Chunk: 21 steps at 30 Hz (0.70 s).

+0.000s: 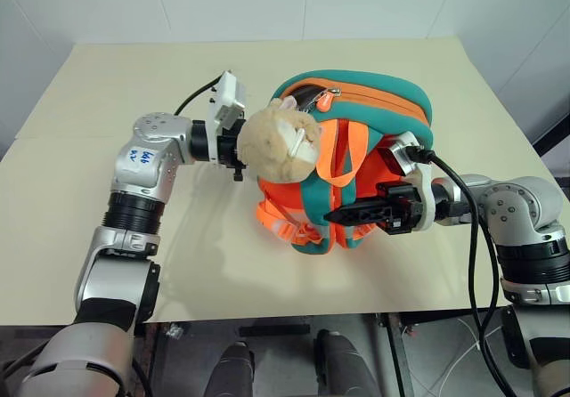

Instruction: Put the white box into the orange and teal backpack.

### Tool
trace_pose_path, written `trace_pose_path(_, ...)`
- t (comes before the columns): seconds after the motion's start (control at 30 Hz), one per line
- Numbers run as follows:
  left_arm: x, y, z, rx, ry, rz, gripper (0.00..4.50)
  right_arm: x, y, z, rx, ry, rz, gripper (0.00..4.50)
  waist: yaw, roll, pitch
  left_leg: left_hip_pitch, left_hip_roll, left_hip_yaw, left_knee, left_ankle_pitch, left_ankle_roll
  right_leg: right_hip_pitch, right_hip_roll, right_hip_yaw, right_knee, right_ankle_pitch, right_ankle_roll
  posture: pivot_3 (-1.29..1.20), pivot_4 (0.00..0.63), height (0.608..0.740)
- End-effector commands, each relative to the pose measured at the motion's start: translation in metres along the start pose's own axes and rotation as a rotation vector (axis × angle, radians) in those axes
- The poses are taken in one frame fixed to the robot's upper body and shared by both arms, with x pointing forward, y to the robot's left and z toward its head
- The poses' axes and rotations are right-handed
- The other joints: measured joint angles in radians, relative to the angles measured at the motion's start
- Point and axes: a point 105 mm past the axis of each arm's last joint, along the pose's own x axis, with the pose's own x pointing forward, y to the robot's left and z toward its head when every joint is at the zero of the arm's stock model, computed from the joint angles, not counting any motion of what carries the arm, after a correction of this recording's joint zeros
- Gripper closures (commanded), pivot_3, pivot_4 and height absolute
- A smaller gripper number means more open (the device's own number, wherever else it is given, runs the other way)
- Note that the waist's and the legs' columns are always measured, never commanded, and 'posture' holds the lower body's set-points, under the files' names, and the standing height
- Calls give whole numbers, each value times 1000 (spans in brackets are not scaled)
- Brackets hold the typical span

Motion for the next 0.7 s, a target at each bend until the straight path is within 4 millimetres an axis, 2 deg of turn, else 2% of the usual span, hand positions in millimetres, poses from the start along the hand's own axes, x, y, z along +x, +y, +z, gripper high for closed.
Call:
trace_pose_path(0.03,10,-1,-8,15,36,-17,2424,3,6,5,-38,-6,20,4491,1,0,0,0,0,0,0,0,0,0,0,0,0,0,0,0,150,740)
trace_pose_path(0.17,16,-2,-6,29,16,-13,1283,5,6,4,-39,-12,23,4491,0,0,0,0,0,0,0,0,0,0,0,0,0,0,0,0,150,740)
trace_pose_path(0.3,11,-6,13,94,-34,-14,98,5,6,2,-36,-14,21,4491,-1,0,0,0,0,0,0,0,0,0,0,0,0,0,0,0,150,740)
trace_pose_path(0.43,-12,-20,33,99,-62,-72,42,4,4,1,-36,-17,14,4491,-7,0,0,0,0,0,-1,0,0,-1,0,0,0,0,0,0,150,740)
trace_pose_path(0.7,-57,-26,42,109,28,-48,42,5,-1,3,-43,-21,-6,4491,-8,0,0,0,0,0,-1,0,0,-1,0,0,0,0,0,0,150,740)
